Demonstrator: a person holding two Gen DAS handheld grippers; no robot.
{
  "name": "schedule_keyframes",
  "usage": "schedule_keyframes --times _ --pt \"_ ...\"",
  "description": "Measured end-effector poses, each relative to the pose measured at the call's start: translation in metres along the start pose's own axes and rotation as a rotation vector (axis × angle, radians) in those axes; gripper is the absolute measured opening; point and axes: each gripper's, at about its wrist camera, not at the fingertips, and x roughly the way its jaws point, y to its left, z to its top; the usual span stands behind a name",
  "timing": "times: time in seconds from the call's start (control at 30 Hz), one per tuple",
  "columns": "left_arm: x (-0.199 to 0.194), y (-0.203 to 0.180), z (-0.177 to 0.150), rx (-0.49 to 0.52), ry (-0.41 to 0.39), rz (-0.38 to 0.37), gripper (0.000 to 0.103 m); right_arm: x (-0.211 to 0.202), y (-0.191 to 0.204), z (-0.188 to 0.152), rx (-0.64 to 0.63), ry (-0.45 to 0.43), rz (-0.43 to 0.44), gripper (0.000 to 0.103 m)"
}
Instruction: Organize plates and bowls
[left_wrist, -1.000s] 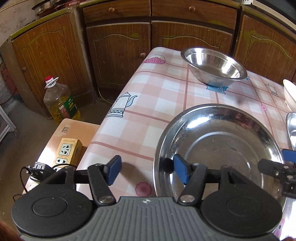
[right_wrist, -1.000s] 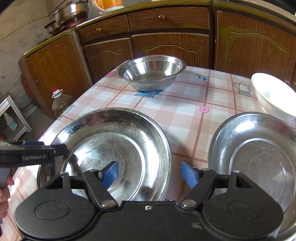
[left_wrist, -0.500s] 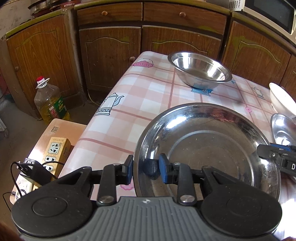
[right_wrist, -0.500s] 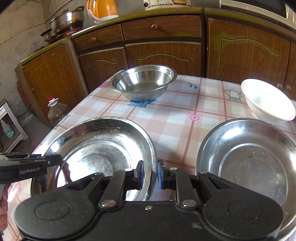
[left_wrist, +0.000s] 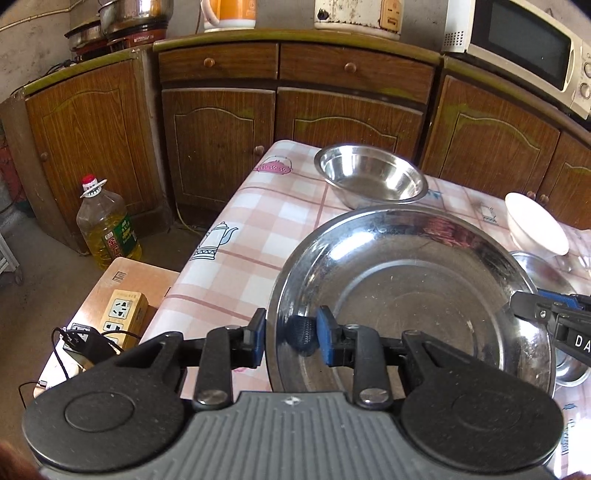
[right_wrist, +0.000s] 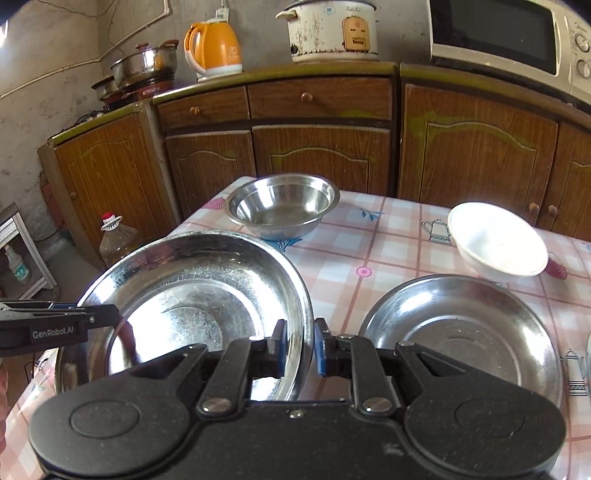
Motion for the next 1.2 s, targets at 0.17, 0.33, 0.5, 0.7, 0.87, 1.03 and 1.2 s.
schedule_keyframes --times 0.17,0.33,0.5,0.7,0.87,1.03,1.2 --pt "-0.017 -0.011 0.000 0.011 -0.015 -0.006 0.028 -0.024 -0.005 0.003 0.002 -0.021 -0.019 0.021" --pt "-0.032 -0.022 -0.003 0.016 -0.025 -0.017 0.029 -0.046 -0.014 0.003 0.019 -0.038 -0.030 0.021" --pt "-0.045 -0.032 -0.005 0.015 -0.037 -0.041 0.029 -0.070 -0.021 0.002 0.009 -0.061 -0.046 0.021" --pt "-0.056 -0.050 -0.005 0.038 -0.048 -0.065 0.029 -0.094 -0.032 0.000 0.004 -0.085 -0.081 0.021" --pt "-0.064 -0.065 -0.008 0.061 -0.057 -0.078 0.029 -0.106 -0.046 -0.002 0.011 -0.092 -0.104 0.021" --pt "-0.069 -0.075 -0.012 0.066 -0.055 -0.093 0.029 -0.119 -0.055 -0.006 0.015 -0.099 -0.115 0.021" --pt "-0.077 -0.085 -0.018 0.072 -0.052 -0.110 0.029 -0.130 -0.064 -0.010 0.028 -0.105 -0.128 0.021"
